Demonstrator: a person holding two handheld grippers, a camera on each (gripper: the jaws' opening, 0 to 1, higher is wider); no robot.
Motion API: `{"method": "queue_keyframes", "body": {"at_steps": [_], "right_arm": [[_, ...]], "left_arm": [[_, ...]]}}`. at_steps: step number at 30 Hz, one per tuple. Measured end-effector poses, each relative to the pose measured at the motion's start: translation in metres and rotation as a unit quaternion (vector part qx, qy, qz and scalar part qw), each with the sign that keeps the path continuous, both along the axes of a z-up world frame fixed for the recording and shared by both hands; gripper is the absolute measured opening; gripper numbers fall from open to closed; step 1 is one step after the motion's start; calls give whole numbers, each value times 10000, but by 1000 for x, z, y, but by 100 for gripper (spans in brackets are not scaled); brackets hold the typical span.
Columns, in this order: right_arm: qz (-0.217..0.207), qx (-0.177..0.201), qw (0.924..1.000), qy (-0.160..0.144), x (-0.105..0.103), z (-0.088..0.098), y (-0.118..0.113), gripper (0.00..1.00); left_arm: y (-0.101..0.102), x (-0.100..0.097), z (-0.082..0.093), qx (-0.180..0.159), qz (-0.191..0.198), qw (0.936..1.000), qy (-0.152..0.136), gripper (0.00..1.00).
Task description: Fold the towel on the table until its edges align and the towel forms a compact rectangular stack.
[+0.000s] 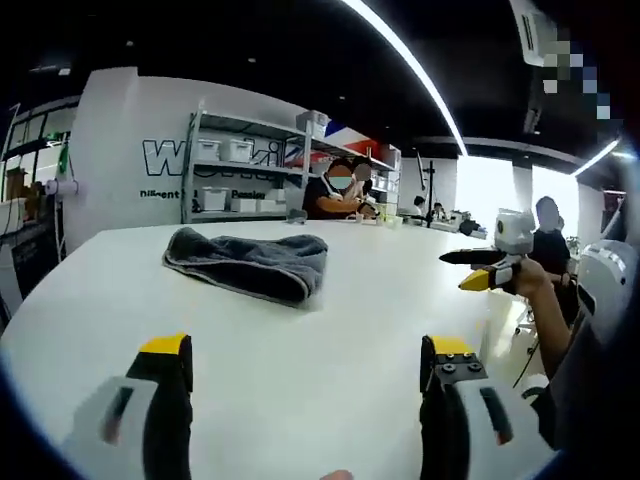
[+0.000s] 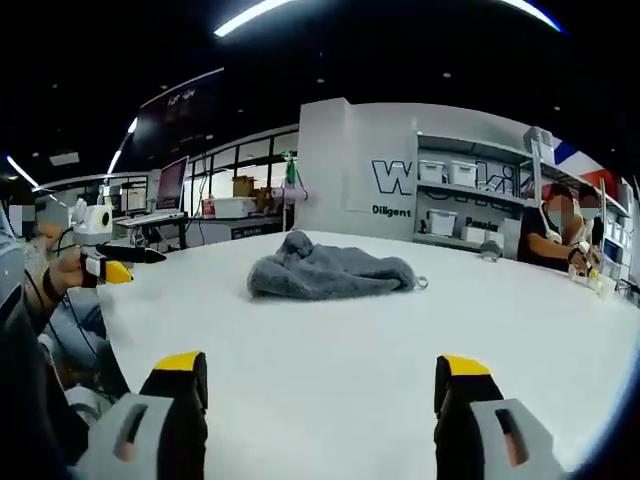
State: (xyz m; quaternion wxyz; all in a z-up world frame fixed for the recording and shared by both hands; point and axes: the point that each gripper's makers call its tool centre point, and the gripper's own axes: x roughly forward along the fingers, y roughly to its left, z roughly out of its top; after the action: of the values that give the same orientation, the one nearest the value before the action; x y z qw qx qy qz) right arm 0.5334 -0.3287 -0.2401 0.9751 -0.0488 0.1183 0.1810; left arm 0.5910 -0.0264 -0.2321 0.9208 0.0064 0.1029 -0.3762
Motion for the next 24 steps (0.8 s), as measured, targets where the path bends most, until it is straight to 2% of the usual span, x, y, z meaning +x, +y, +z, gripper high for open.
{"method": "queue_keyframes", "body": {"at_steps": [9,13,15,17,18,24], "right_arm": [[332,-345,9987,-150,9,13,-9,99],[623,-464,9964,-352,17,24,-17,98],[680,-569,9955,-344,20,24,-23,96],[865,-1075,9903,-186,24,19,-30,96],[930,-1143,9888,-214,27,21,-32,96],[1545,-1108,9816,-193,43,32,-50,97]], "left_arm": [[-9,3,2,88,-158,9998,-49,99],[-13,4,2,70,-134,9999,-64,99],[-14,5,3,67,-106,9999,-92,99],[-16,5,4,70,-82,9999,-118,99],[-17,5,4,85,-79,9998,-139,99],[-24,7,5,187,-16,9996,-200,99]]}}
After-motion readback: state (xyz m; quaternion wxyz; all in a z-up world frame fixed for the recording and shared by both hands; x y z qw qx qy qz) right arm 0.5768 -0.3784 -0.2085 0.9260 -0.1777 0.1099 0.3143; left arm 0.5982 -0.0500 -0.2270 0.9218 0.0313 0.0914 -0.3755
